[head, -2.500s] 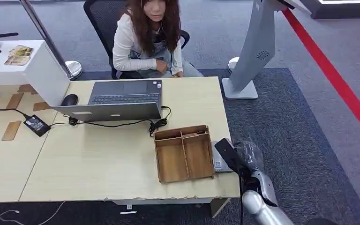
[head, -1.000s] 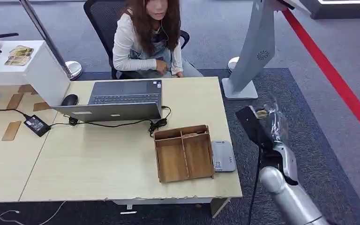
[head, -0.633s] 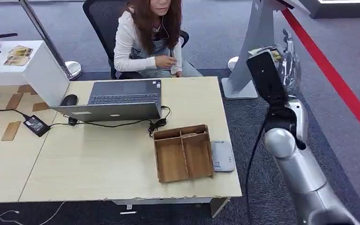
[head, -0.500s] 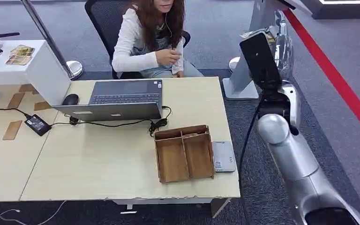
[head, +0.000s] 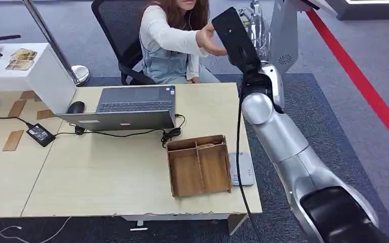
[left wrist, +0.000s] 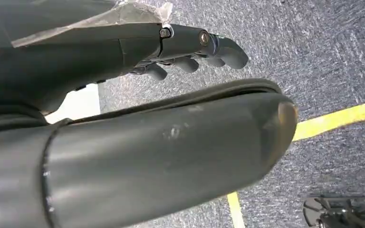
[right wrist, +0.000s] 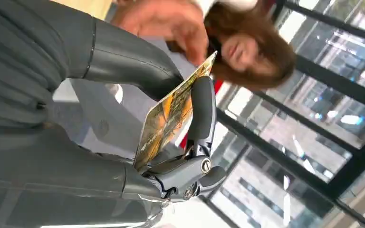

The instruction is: Pass the card to the sensor for recognition and then transmit it.

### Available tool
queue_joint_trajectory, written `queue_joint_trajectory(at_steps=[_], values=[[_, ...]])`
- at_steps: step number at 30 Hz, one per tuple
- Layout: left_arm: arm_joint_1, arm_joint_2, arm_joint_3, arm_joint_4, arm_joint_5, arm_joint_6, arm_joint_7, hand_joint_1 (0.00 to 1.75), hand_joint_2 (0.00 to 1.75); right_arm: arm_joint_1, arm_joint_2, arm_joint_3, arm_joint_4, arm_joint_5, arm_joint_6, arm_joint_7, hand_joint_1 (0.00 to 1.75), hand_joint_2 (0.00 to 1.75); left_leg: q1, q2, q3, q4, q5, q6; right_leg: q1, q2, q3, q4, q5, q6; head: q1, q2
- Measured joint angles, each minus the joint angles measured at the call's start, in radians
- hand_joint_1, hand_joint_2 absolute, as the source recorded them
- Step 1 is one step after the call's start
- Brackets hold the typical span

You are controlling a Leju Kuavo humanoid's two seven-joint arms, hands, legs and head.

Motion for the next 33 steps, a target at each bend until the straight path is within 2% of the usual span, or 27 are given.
queue_joint_trajectory(at_steps=[8, 19, 20, 21, 22, 23, 24, 25, 26, 28, 29, 33], values=[[0.003, 0.002, 0.0, 0.0, 0.013, -0.003, 0.013, 0.0, 0.0, -0.057, 0.085, 0.015, 0.212, -0.061, -0.001, -0.043, 1.75, 1.75, 0.0, 0.001, 0.001, 0.0, 0.0, 0.0, 0.0, 0.0, 0.0, 0.0, 0.0, 0.0, 0.0, 0.0], [0.006, 0.002, 0.0, 0.0, 0.02, -0.003, 0.009, 0.0, 0.0, -0.075, 0.145, 0.025, 0.323, -0.066, 0.015, -0.062, 1.75, 1.75, 0.0, 0.0, 0.001, 0.0, 0.0, 0.0, 0.0, 0.0, 0.0, 0.0, 0.0, 0.0, 0.0, 0.0], [0.006, 0.002, 0.0, 0.0, 0.021, -0.003, 0.012, 0.0, 0.0, -0.075, 0.149, 0.028, 0.331, -0.066, 0.018, -0.066, 1.68, 1.75, 0.0, 0.0, 0.001, 0.0, 0.0, 0.0, 0.0, 0.0, -0.001, 0.0, 0.0, 0.0, 0.0, 0.0], [0.006, 0.002, 0.0, 0.0, 0.021, -0.003, 0.019, 0.0, 0.0, -0.075, 0.154, 0.03, 0.339, -0.069, 0.021, -0.072, 1.5, 1.75, 0.0, 0.0, 0.0, 0.0, 0.0, 0.0, 0.0, 0.0, -0.001, 0.0, 0.0, 0.0, 0.0, 0.0], [0.006, 0.002, 0.0, 0.0, 0.023, -0.004, 0.024, 0.0, 0.0, -0.075, 0.159, 0.031, 0.346, -0.071, 0.022, -0.077, 1.45, 1.75, 0.0, 0.0, 0.0, 0.0, 0.0, 0.0, 0.0, 0.0, -0.002, 0.0, 0.0, 0.0, 0.0, 0.0], [0.006, 0.002, 0.0, 0.0, 0.023, -0.007, 0.03, 0.0, 0.0, -0.075, 0.164, 0.032, 0.353, -0.075, 0.024, -0.081, 1.06, 1.75, 0.0, 0.0, -0.001, 0.0, 0.0, 0.0, 0.0, 0.0, -0.003, 0.0, 0.0, 0.0, 0.0, 0.0], [0.006, 0.002, 0.0, 0.0, 0.024, -0.007, 0.033, 0.0, 0.0, -0.075, 0.167, 0.035, 0.358, -0.076, 0.025, -0.085, 0.4, 1.75, 0.0, 0.0, -0.001, 0.0, 0.0, 0.0, 0.0, 0.0, -0.003, 0.0, 0.0, 0.0, 0.0, 0.0], [0.006, 0.002, 0.0, 0.0, 0.024, -0.006, 0.036, 0.0, 0.0, -0.075, 0.17, 0.04, 0.363, -0.079, 0.026, -0.088, 0.17, 1.75, 0.0, 0.0, -0.001, 0.0, 0.0, 0.0, 0.0, 0.0, -0.003, 0.0, 0.0, 0.0, 0.0, 0.0], [0.007, 0.002, 0.0, 0.0, 0.024, -0.004, 0.04, 0.0, 0.0, -0.075, 0.173, 0.042, 0.366, -0.084, 0.027, -0.092, 0.0, 1.75, 0.0, 0.0, -0.001, 0.0, 0.0, 0.0, 0.0, 0.0, -0.003, 0.0, 0.0, 0.0, 0.0, 0.0], [0.006, 0.003, 0.0, 0.0, 0.027, 0.002, 0.046, 0.0, 0.0, -0.076, 0.18, 0.045, 0.371, -0.096, 0.034, -0.103, 0.0, 1.75, 0.0, 0.001, -0.001, 0.0, 0.0, 0.0, 0.0, 0.0, -0.003, 0.0, 0.0, 0.0, 0.0, 0.0], [0.006, 0.003, 0.0, 0.0, 0.027, 0.007, 0.05, 0.0, 0.0, -0.076, 0.184, 0.046, 0.373, -0.102, 0.04, -0.11, 0.0, 0.0, 0.0, 0.001, -0.001, 0.0, 0.0, 0.0, 0.0, 0.001, -0.003, 0.0, 0.0, 0.0, 0.0, 0.0], [0.006, 0.005, 0.0, 0.0, 0.03, 0.014, 0.061, 0.0, 0.0, -0.074, 0.2, 0.051, 0.374, -0.121, 0.052, -0.131, 0.0, 0.0, 0.0, 0.001, -0.001, 0.0, 0.0, 0.0, 0.0, 0.001, -0.003, 0.0, 0.0, 0.0, 0.0, 0.0]])
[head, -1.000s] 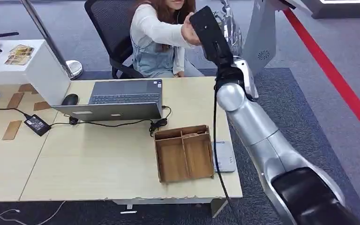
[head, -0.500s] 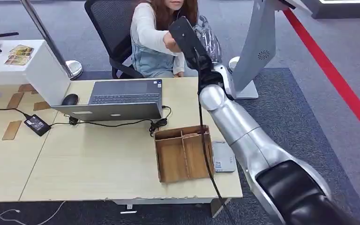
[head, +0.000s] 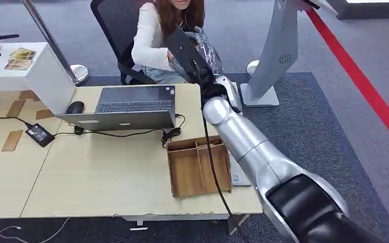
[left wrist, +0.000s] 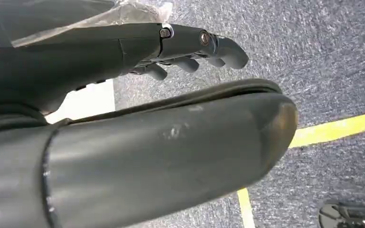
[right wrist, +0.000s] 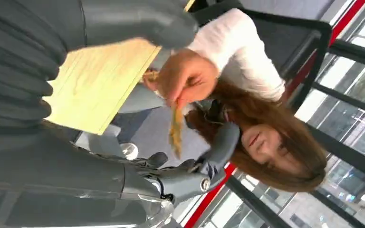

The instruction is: Pass the card to the sensor for recognition and then transmit it.

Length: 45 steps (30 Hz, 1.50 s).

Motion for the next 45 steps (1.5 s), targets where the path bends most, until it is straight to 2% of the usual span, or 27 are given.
queue_joint_trajectory(at_steps=[3, 5, 8, 10, 14, 17, 21, 26, 29, 30, 32, 33, 39, 45], values=[[0.0, 0.002, 0.0, 0.0, 0.001, 0.0, 0.012, 0.0, 0.0, 0.011, 0.008, 0.012, -0.007, -0.012, 0.009, -0.006, 0.0, 0.0, 0.0, 0.0, 0.001, 0.0, 0.0, 0.0, 0.0, 0.0, 0.0, 0.0, 0.0, 0.0, 0.0, 0.0], [0.001, 0.003, 0.0, 0.0, 0.003, -0.003, 0.022, 0.0, 0.0, 0.034, 0.005, 0.021, -0.032, -0.016, 0.021, 0.011, 0.0, 0.0, 0.0, 0.0, 0.001, 0.0, 0.0, 0.0, 0.0, 0.0, 0.0, 0.0, 0.0, 0.0, 0.0, 0.0], [0.0, 0.006, 0.0, 0.0, 0.004, -0.013, 0.046, 0.0, 0.0, 0.088, -0.017, 0.037, -0.093, 0.004, 0.035, 0.057, 0.0, 0.0, 0.0, 0.0, 0.002, 0.0, 0.0, 0.0, 0.001, 0.0, 0.001, 0.0, 0.0, 0.0, 0.0, 0.0], [0.002, 0.007, 0.0, 0.0, 0.009, -0.014, 0.036, 0.0, 0.0, 0.127, -0.046, 0.045, -0.146, 0.046, 0.044, 0.108, 0.0, 0.0, 0.0, 0.0, 0.002, 0.0, 0.0, 0.0, 0.0, 0.0, 0.001, 0.0, 0.0, 0.0, 0.0, 0.0], [0.007, 0.007, 0.0, 0.0, 0.021, -0.005, 0.016, 0.0, 0.0, 0.194, -0.144, 0.056, -0.327, 0.152, 0.119, 0.271, 0.0, 0.0, -0.001, 0.0, 0.003, 0.0, 0.0, 0.0, 0.0, 0.0, 0.001, -0.001, 0.0, 0.0, 0.0, 0.0], [0.012, 0.007, 0.0, 0.0, 0.026, 0.0, 0.009, 0.0, 0.0, 0.25, -0.228, 0.06, -0.472, 0.224, 0.176, 0.357, 0.0, 0.0, -0.001, 0.0, 0.003, 0.001, -0.001, 0.001, 0.0, 0.001, 0.002, -0.001, 0.0, 0.0, -0.001, 0.0], [0.013, 0.007, 0.001, 0.0, 0.031, 0.008, 0.0, 0.0, 0.0, 0.316, -0.325, 0.064, -0.649, 0.284, 0.214, 0.406, 0.0, 0.0, -0.001, 0.001, 0.003, 0.0, -0.002, 0.001, -0.001, 0.002, 0.001, -0.001, 0.0, 0.0, 0.0, 0.0], [0.015, 0.006, 0.004, 0.0, 0.043, 0.027, -0.028, 0.0, 0.0, 0.385, -0.448, 0.065, -0.844, 0.45, 0.288, 0.496, 0.0, 0.0, -0.001, 0.001, 0.004, 0.0, -0.002, 0.001, 0.0, 0.002, 0.002, -0.002, 0.0, 0.0, -0.001, 0.0], [0.015, 0.006, 0.005, 0.0, 0.047, 0.03, -0.04, 0.0, 0.0, 0.431, -0.525, 0.051, -0.955, 0.534, 0.335, 0.516, 0.02, 0.0, -0.001, 0.001, 0.003, 0.0, -0.002, 0.001, 0.0, 0.002, 0.002, -0.002, 0.0, 0.0, 0.0, 0.0], [0.015, 0.006, 0.005, 0.0, 0.048, 0.031, -0.043, 0.0, 0.0, 0.445, -0.547, 0.047, -0.987, 0.545, 0.35, 0.518, 1.68, 0.0, -0.001, 0.001, 0.004, 0.0, -0.002, 0.001, 0.0, 0.002, 0.002, -0.002, 0.0, 0.0, 0.0, 0.0], [0.015, 0.006, 0.006, 0.0, 0.053, 0.035, -0.048, 0.0, 0.0, 0.467, -0.587, 0.042, -1.054, 0.556, 0.396, 0.518, 1.75, 0.0, -0.001, 0.001, 0.003, 0.0, -0.002, 0.001, -0.001, 0.003, 0.002, -0.002, 0.0, 0.0, 0.0, 0.0], [0.014, 0.006, 0.007, 0.0, 0.054, 0.036, -0.051, 0.0, 0.0, 0.48, -0.603, 0.042, -1.082, 0.562, 0.412, 0.518, 1.75, 1.75, -0.001, 0.001, 0.003, 0.0, -0.002, 0.001, -0.001, 0.003, 0.002, -0.002, 0.0, 0.0, 0.0, 0.0], [0.013, 0.005, 0.015, 0.0, 0.056, 0.035, -0.048, 0.0, 0.0, 0.541, -0.641, 0.053, -1.185, 0.587, 0.47, 0.51, 1.75, 1.75, 0.0, 0.001, 0.003, 0.0, -0.002, 0.001, 0.0, 0.002, 0.003, -0.002, 0.0, 0.0, 0.0, 0.0], [0.01, -0.001, 0.021, 0.0, 0.056, 0.035, -0.039, 0.0, 0.0, 0.588, -0.642, 0.073, -1.206, 0.598, 0.468, 0.487, 1.75, 1.75, 0.0, 0.001, 0.002, 0.0, -0.002, 0.001, 0.0, 0.002, 0.003, -0.001, 0.0, 0.0, 0.0, 0.0]])
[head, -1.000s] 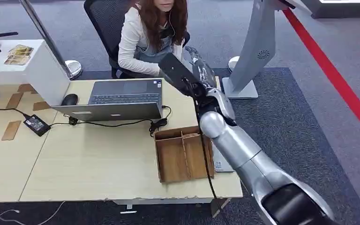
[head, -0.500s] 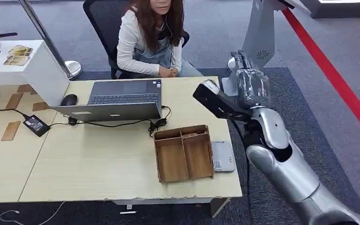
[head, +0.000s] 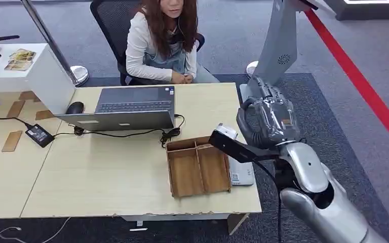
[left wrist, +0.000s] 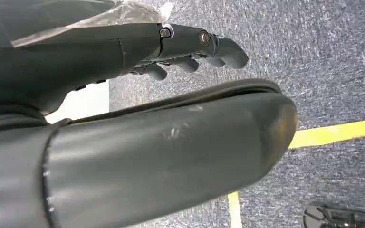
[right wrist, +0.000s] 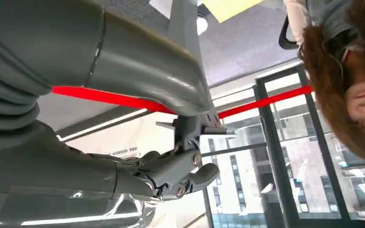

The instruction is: Pass the card to the sensor for recognition and then transmit it.

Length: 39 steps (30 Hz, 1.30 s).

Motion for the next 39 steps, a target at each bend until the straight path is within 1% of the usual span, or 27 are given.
queue_joint_trajectory(at_steps=[3, 4, 5, 6, 13, 16, 18, 21, 24, 31, 39], values=[[0.0, -0.002, 0.0, 0.0, -0.003, -0.006, 0.006, 0.0, 0.0, 0.016, 0.004, 0.011, -0.007, -0.006, -0.007, -0.008, 1.75, 1.75, 0.0, 0.0, 0.0, 0.0, 0.0, 0.0, 0.0, 0.0, 0.0, 0.0, 0.0, 0.0, -0.001, 0.0], [-0.001, -0.003, 0.0, 0.0, -0.004, -0.006, 0.008, 0.0, 0.0, 0.018, 0.006, 0.014, -0.007, -0.006, -0.008, -0.011, 1.36, 1.75, 0.0, 0.0, 0.0, 0.0, 0.0, 0.0, 0.0, 0.0, 0.0, 0.0, 0.0, 0.0, 0.0, 0.0], [-0.002, -0.003, 0.0, 0.0, -0.006, -0.007, 0.011, 0.0, 0.0, 0.02, 0.01, 0.019, -0.007, -0.007, -0.008, -0.012, 1.08, 1.75, 0.0, 0.0, 0.0, 0.0, 0.0, 0.0, 0.0, 0.0, 0.0, 0.0, 0.0, 0.0, 0.0, 0.0], [-0.003, -0.003, 0.0, 0.0, -0.008, -0.007, 0.011, 0.0, 0.0, 0.023, 0.014, 0.022, -0.007, -0.008, -0.008, -0.013, 0.02, 1.75, 0.0, 0.0, 0.0, 0.0, 0.0, 0.0, 0.0, 0.0, 0.0, 0.0, 0.0, 0.0, 0.0, 0.0], [-0.008, -0.006, 0.0, 0.0, -0.018, -0.008, 0.019, 0.0, 0.0, 0.024, 0.058, 0.063, 0.005, -0.017, 0.0, -0.029, 0.0, 1.75, 0.0, 0.0, -0.001, 0.0, 0.0, 0.0, 0.0, 0.0, 0.0, 0.0, 0.0, 0.0, 0.0, 0.0], [-0.009, -0.007, 0.0, 0.0, -0.018, -0.008, 0.019, 0.0, 0.0, 0.023, 0.08, 0.082, 0.017, -0.017, -0.008, -0.043, 0.0, 1.75, 0.0, 0.0, -0.001, 0.0, 0.0, 0.0, 0.0, 0.0, 0.0, 0.0, 0.0, 0.0, 0.0, 0.0], [-0.009, -0.008, 0.0, 0.0, -0.018, -0.008, 0.019, 0.0, 0.0, 0.022, 0.093, 0.093, 0.026, -0.008, -0.022, -0.052, 0.0, 1.75, 0.0, 0.0, -0.001, 0.0, 0.0, 0.0, 0.0, 0.0, 0.0, 0.0, 0.0, 0.0, 0.0, 0.0], [-0.01, -0.009, 0.0, 0.0, -0.018, -0.008, 0.018, 0.0, 0.0, 0.022, 0.117, 0.106, 0.043, 0.028, -0.088, -0.071, 0.0, 1.75, 0.0, 0.0, 0.0, 0.0, 0.0, 0.0, 0.0, 0.0, 0.0, 0.0, 0.0, 0.0, 0.0, 0.0], [-0.01, -0.011, 0.0, 0.0, -0.018, -0.007, 0.018, 0.0, 0.0, 0.026, 0.132, 0.12, 0.06, 0.07, -0.123, -0.083, 0.0, 1.75, 0.0, 0.0, 0.0, 0.0, 0.0, 0.0, 0.0, 0.0, 0.0, 0.0, 0.0, 0.0, 0.0, 0.0], [-0.01, -0.013, 0.0, 0.0, -0.021, -0.006, 0.018, 0.0, 0.0, 0.038, 0.155, 0.137, 0.101, 0.086, -0.141, -0.087, 0.0, 1.75, 0.0, 0.0, 0.0, 0.0, 0.0, 0.0, 0.0, 0.0, 0.0, 0.0, 0.0, 0.0, 0.0, 0.0], [-0.01, -0.013, 0.0, 0.0, -0.034, -0.005, 0.02, 0.0, 0.0, 0.073, 0.184, 0.146, 0.185, 0.113, -0.216, -0.121, 0.0, 1.75, 0.0, 0.0, 0.0, 0.0, 0.0, 0.0, 0.0, 0.0, 0.0, 0.0, 0.0, 0.0, 0.0, 0.0]])
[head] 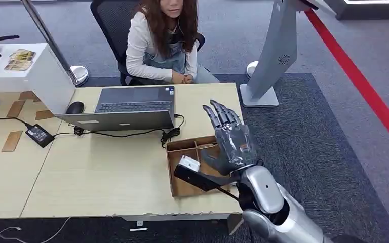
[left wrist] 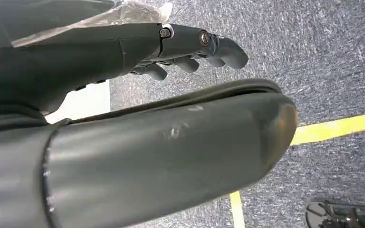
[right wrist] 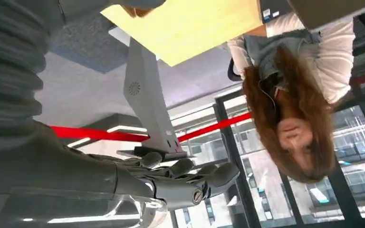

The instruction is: Pass the card to the sensor for recognition and then transmit it.

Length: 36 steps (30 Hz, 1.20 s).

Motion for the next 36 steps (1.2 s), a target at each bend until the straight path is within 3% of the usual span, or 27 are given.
queue_joint_trajectory(at_steps=[36], values=[[0.0, 0.0, 0.0, 0.0, -0.02, -0.001, 0.003, 0.0, 0.0, -0.004, 0.076, 0.005, 0.287, -0.034, -0.064, -0.008, 0.0, 1.75, 0.0, 0.0, 0.0, 0.0, 0.0, 0.0, 0.0, 0.0, 0.0, 0.0, 0.0, 0.0, 0.0, 0.0]])
